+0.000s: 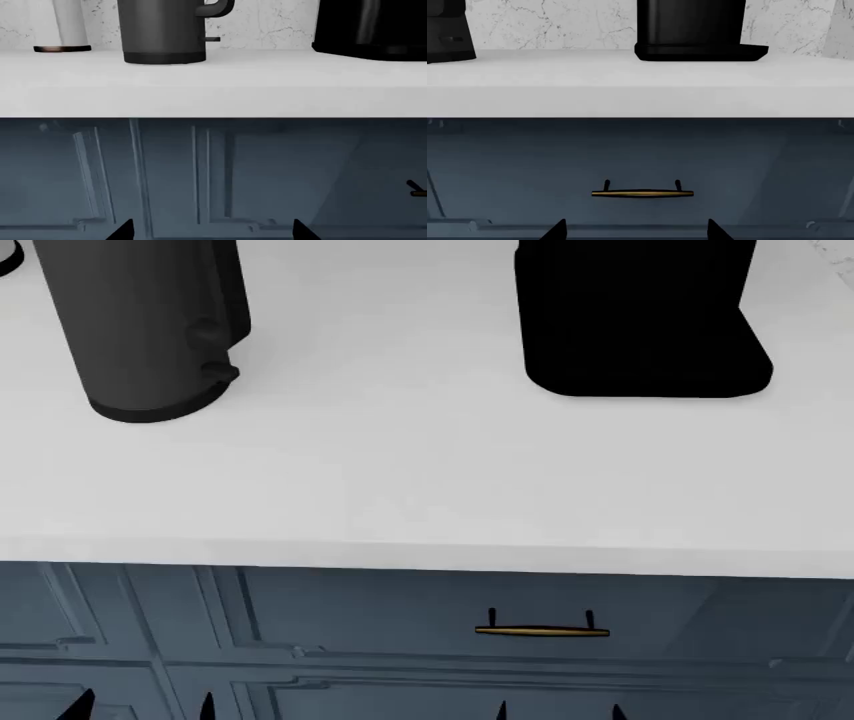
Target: Press the button to open the lid of the electric kettle.
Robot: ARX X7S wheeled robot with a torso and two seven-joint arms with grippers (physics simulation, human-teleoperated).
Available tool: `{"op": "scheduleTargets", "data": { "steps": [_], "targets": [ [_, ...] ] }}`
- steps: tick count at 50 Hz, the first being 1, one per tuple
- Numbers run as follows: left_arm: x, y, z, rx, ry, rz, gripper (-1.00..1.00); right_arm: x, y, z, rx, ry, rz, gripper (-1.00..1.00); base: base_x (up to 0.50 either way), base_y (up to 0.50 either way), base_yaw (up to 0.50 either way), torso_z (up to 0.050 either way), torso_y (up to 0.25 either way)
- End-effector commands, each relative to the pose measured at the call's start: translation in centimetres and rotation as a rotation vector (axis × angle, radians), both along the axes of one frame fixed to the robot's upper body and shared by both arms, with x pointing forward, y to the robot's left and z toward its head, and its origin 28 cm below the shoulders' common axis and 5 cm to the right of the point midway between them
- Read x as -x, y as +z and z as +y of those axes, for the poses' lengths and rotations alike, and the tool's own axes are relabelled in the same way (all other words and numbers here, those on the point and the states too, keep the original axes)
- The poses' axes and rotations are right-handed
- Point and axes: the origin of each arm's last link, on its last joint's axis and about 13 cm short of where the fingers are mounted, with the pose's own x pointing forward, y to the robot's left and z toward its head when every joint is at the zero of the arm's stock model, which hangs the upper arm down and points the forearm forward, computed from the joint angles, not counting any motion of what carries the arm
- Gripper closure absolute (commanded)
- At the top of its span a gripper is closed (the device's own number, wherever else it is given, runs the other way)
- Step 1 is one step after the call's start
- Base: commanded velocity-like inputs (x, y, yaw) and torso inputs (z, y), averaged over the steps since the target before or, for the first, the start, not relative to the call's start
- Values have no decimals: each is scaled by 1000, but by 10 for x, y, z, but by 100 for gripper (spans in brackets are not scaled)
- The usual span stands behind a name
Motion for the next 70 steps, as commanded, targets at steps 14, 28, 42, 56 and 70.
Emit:
{"op": "scheduleTargets", "data": {
  "steps": [14, 28, 42, 56, 70],
  "targets": [
    [2, 3, 0, 58, -27, -27, -100, -1, 2, -1, -2, -17, -3, -100, 0, 0, 0, 1, 0],
    [3, 5, 0, 59, -41, -44, -100, -1, 1, -2, 12, -19, -1, -100, 0, 0, 0, 49, 0],
    [3, 1, 0, 48, -49, -37, -100, -1, 0, -2, 21, -18, 8, -100, 0, 0, 0, 50, 0],
    [4, 0, 0, 49, -64, -33, -100, 1, 2, -2, 14, -16, 14, -100, 0, 0, 0, 50, 0],
    [2, 6, 1, 82, 8, -20, -100, 0, 3, -3, 14, -15, 15, -100, 0, 0, 0, 14, 0]
  ]
}}
